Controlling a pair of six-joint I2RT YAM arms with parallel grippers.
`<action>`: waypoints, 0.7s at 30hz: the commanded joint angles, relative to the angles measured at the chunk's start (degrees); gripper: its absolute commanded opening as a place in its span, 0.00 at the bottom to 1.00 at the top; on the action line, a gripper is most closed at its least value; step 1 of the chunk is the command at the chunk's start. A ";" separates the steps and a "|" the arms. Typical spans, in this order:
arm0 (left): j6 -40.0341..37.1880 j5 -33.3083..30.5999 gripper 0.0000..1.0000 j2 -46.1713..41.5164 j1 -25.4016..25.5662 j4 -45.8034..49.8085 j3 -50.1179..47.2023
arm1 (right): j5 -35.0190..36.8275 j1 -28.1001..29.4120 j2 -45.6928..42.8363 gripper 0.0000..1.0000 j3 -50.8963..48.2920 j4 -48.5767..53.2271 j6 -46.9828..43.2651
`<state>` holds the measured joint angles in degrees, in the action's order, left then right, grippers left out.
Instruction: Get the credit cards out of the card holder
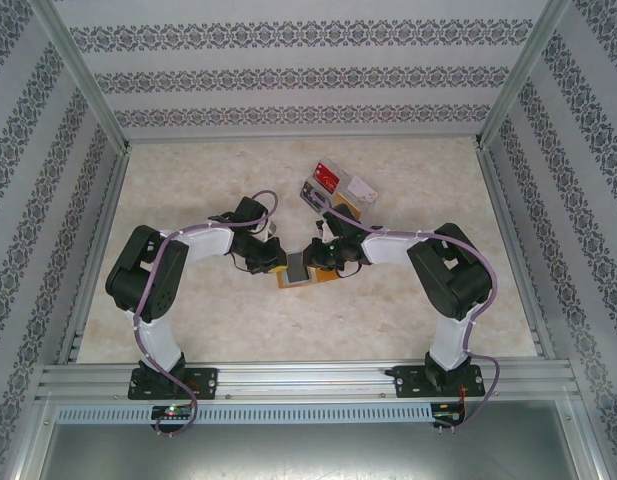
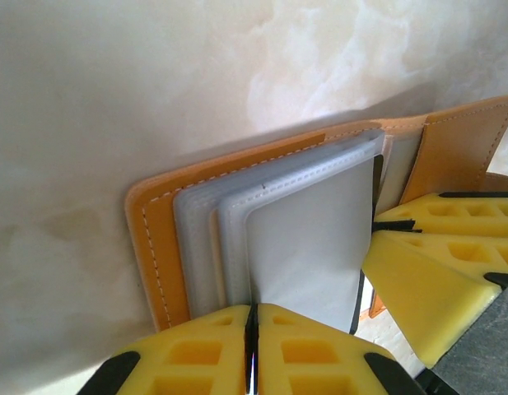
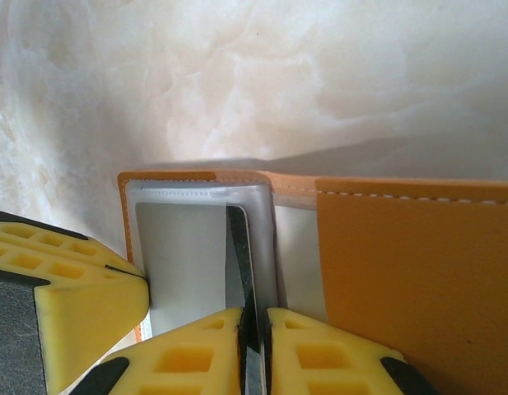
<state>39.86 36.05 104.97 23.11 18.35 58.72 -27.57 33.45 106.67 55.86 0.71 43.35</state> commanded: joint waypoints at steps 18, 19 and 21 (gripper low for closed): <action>-3.29 -5.87 0.20 4.15 -0.42 6.04 -0.44 | -0.87 -1.85 -1.93 0.05 -4.18 -3.31 -1.43; -3.29 -5.92 0.20 3.93 -0.42 6.07 -0.45 | -0.18 -2.05 -2.44 0.05 -4.79 -3.26 -1.55; -3.46 -5.82 0.21 3.84 -0.37 6.25 -0.20 | 0.50 -2.43 -3.12 0.04 -5.70 -3.43 -1.78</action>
<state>37.93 36.42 105.45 23.11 19.07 59.72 -29.34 31.94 105.14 52.16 -3.40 43.09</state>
